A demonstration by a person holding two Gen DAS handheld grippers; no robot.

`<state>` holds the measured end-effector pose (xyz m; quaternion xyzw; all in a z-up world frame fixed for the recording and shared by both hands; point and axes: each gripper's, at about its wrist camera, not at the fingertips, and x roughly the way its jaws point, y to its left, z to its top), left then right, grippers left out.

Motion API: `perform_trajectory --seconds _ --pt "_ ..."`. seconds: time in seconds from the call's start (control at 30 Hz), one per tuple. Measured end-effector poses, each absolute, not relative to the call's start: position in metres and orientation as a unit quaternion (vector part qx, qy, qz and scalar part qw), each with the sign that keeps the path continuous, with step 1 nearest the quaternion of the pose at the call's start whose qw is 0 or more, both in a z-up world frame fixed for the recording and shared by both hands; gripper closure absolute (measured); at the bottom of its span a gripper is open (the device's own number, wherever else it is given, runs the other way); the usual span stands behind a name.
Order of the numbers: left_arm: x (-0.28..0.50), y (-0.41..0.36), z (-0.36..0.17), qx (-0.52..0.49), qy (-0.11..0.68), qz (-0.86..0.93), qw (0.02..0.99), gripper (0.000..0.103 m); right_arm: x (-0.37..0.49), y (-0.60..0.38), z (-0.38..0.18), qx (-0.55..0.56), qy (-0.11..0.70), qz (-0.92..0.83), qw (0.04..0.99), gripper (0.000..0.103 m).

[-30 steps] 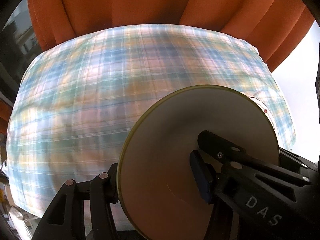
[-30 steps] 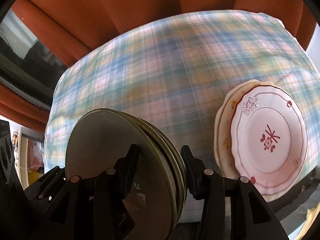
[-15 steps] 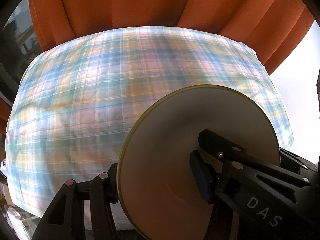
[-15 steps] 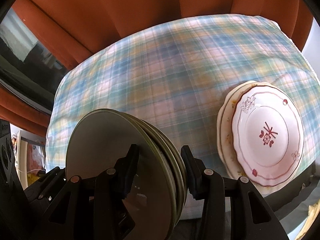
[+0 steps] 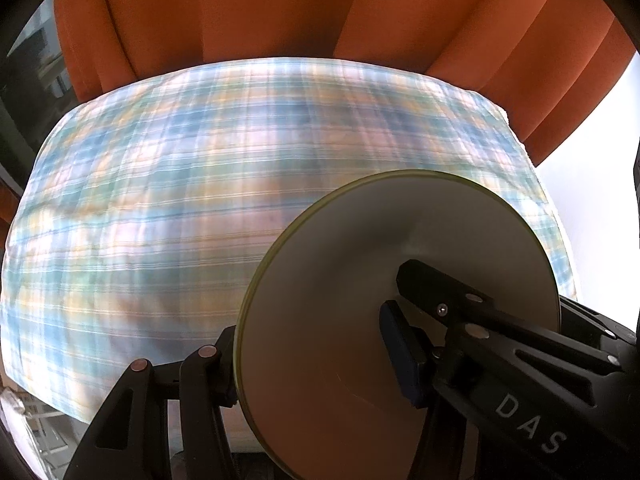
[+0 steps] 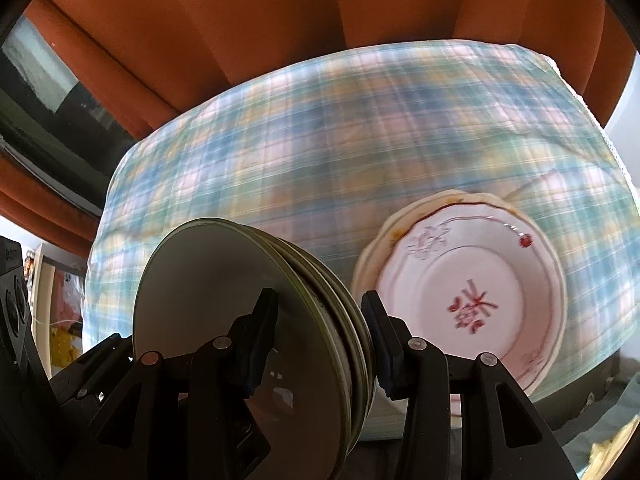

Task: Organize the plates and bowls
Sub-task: 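Lift the nested bowls with both tools and carry them over the plate stack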

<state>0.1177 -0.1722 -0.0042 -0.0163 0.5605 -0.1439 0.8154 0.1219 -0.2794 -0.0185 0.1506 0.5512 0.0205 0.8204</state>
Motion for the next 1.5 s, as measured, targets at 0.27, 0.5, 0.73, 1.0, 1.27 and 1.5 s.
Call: perform_trajectory --seconds 0.27,0.5,0.73,1.0,1.27,1.5 --pt "0.115 -0.214 -0.003 -0.025 0.554 -0.130 0.822 0.044 0.119 -0.320 -0.018 0.143 0.550 0.034 0.822 0.055" --pt "0.109 -0.248 -0.008 -0.032 0.553 -0.127 0.823 0.044 0.115 -0.356 -0.018 0.133 0.547 0.040 0.826 0.055" --pt "0.100 -0.282 -0.020 -0.043 0.562 -0.127 0.817 0.044 0.106 -0.389 -0.027 0.125 0.554 0.037 0.822 0.055" --pt "0.096 -0.298 -0.037 -0.060 0.575 -0.123 0.806 0.044 0.102 -0.411 -0.043 0.112 0.569 0.036 0.814 0.055" --pt "0.108 -0.293 -0.047 -0.075 0.584 -0.105 0.801 0.045 0.115 -0.407 -0.053 0.096 0.579 0.051 0.808 0.056" --pt "0.122 -0.296 -0.049 -0.066 0.588 -0.108 0.799 0.046 0.131 -0.406 -0.056 0.092 0.587 0.049 0.803 0.056"
